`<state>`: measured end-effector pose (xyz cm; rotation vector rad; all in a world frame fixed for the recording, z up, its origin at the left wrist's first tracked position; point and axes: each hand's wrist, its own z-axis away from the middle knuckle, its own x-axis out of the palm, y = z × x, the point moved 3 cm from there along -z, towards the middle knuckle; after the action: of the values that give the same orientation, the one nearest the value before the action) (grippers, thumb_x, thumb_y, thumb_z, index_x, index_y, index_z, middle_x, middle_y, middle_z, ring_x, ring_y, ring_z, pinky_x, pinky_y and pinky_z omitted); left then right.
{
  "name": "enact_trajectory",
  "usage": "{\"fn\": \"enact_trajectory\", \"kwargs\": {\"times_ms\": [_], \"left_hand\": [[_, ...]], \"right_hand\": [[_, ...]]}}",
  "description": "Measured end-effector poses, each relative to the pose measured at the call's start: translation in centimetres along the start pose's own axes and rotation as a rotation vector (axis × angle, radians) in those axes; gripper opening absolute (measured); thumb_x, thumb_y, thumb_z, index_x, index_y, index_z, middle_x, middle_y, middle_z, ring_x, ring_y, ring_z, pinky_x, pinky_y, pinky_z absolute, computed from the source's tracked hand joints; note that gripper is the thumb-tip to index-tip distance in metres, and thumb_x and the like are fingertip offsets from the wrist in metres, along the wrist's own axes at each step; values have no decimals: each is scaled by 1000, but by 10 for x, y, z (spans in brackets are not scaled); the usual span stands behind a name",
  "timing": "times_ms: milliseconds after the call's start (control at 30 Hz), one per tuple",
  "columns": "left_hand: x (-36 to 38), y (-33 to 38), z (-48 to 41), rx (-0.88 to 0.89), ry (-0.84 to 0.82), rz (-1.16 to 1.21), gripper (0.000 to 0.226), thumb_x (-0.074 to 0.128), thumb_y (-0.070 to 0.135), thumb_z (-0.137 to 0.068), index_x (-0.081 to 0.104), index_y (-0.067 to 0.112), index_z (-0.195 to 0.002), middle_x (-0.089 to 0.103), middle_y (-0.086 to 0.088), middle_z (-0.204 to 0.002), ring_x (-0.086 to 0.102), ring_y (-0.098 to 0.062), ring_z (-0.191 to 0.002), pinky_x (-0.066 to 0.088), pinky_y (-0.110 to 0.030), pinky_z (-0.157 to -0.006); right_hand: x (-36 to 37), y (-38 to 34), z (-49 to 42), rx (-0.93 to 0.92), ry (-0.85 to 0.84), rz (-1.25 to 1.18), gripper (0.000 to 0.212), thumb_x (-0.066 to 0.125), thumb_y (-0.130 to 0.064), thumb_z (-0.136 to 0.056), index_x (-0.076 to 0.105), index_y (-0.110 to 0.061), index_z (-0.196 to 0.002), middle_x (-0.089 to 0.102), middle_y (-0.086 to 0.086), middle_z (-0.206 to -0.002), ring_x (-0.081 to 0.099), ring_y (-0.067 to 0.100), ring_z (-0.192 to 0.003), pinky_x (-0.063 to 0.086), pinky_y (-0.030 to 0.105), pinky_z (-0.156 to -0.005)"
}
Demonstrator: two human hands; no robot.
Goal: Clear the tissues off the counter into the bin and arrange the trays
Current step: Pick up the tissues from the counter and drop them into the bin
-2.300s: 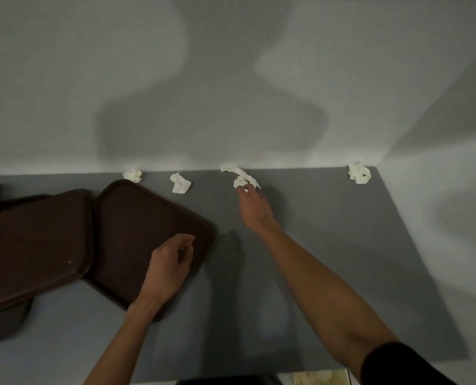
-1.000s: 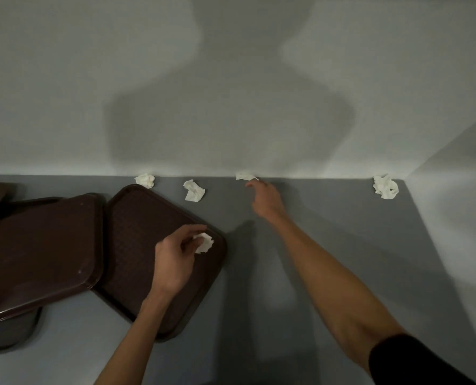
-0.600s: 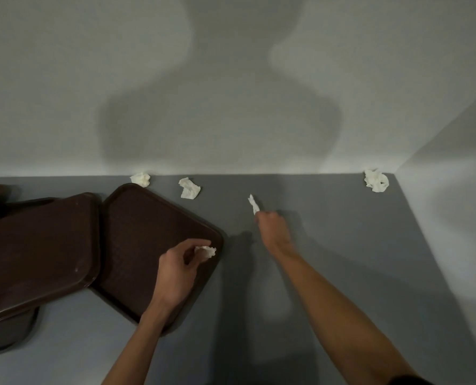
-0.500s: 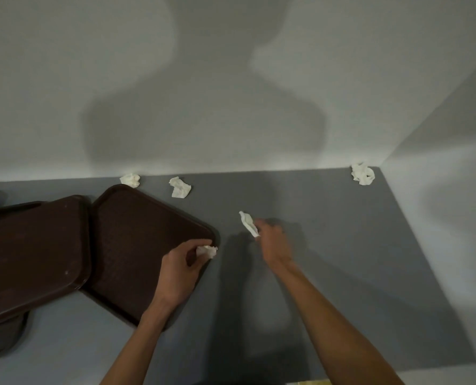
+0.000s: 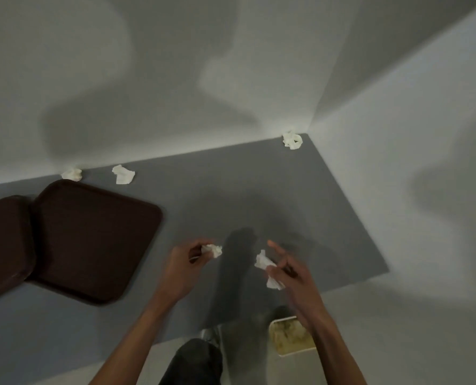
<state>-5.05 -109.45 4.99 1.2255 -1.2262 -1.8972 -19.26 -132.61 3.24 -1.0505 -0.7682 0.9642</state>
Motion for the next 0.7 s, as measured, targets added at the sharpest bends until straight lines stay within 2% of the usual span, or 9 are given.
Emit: {"fn": "enact_trajectory", "kwargs": {"times_ms": [67, 133, 200, 267, 400, 467, 567, 633, 700], "left_hand": [[27, 7, 23, 10, -5, 14, 19, 77, 8, -91, 79, 17, -107, 80, 11, -98, 76, -6, -96, 59, -25, -89], [56, 11, 50, 17, -4, 21, 22, 76, 6, -91, 78, 22, -105, 80, 13, -98, 76, -5, -95, 58, -20, -87], [87, 13, 78, 8, 2, 47, 26, 76, 2, -90, 78, 24, -104, 80, 15, -97, 76, -5, -95, 56, -15, -86], [120, 10, 108, -10, -3, 67, 26, 75, 0, -91, 78, 20, -107, 79, 16, -98, 76, -4, -95, 55, -13, -86], [185, -6, 162, -61, -13, 88, 26, 73, -1, -92, 74, 17, -111, 79, 14, -101, 75, -5, -94, 56, -14, -83], [214, -17, 186, -96, -55, 97, 23, 71, -2, -93, 72, 15, -108, 80, 7, -98, 77, -13, -89, 60, -23, -79], [248, -38, 211, -162, -105, 58, 18, 68, -2, -95, 73, 15, -98, 79, 0, -86, 76, -21, -77, 63, -37, -74], [266, -57, 222, -191, -127, 6, 21, 71, -1, -92, 77, 19, -91, 79, 2, -84, 76, -18, -77, 63, -36, -76], [283, -78, 228, -222, -133, -69, 21, 78, 5, -87, 79, 26, -87, 78, 10, -83, 74, -8, -78, 60, -26, -75]], "right_hand": [[-29, 11, 34, 23, 36, -157, 10, 61, 5, -100, 66, -2, -95, 69, 0, -142, 65, 24, -132, 54, 53, -107], [-58, 25, 66, 49, 86, -258, 16, 56, 8, -101, 65, 0, -91, 74, 16, -129, 67, 36, -127, 54, 56, -106], [-88, 40, 96, 65, 116, -283, 23, 57, 2, -103, 58, -4, -81, 73, 28, -110, 70, 45, -117, 57, 56, -102], [-119, 60, 125, 82, 135, -217, 23, 62, -11, -106, 55, -2, -86, 68, 32, -102, 71, 46, -109, 58, 57, -99], [-174, 110, 179, 134, 155, -19, 22, 63, -30, -107, 66, -9, -100, 74, 16, -105, 75, 34, -103, 64, 46, -86], [-195, 139, 203, 198, 178, 45, 16, 63, -31, -107, 69, -15, -106, 78, 7, -103, 78, 28, -96, 64, 38, -79], [-223, 192, 231, 297, 217, 116, 10, 66, -23, -105, 75, -21, -108, 79, 4, -99, 77, 28, -89, 62, 32, -74], [-236, 231, 243, 372, 245, 168, 14, 70, -16, -102, 81, -24, -105, 81, 1, -97, 78, 24, -91, 62, 30, -76], [-244, 266, 249, 440, 239, 254, 16, 75, -15, -97, 84, -28, -101, 82, -7, -93, 78, 12, -92, 60, 29, -82]]}}
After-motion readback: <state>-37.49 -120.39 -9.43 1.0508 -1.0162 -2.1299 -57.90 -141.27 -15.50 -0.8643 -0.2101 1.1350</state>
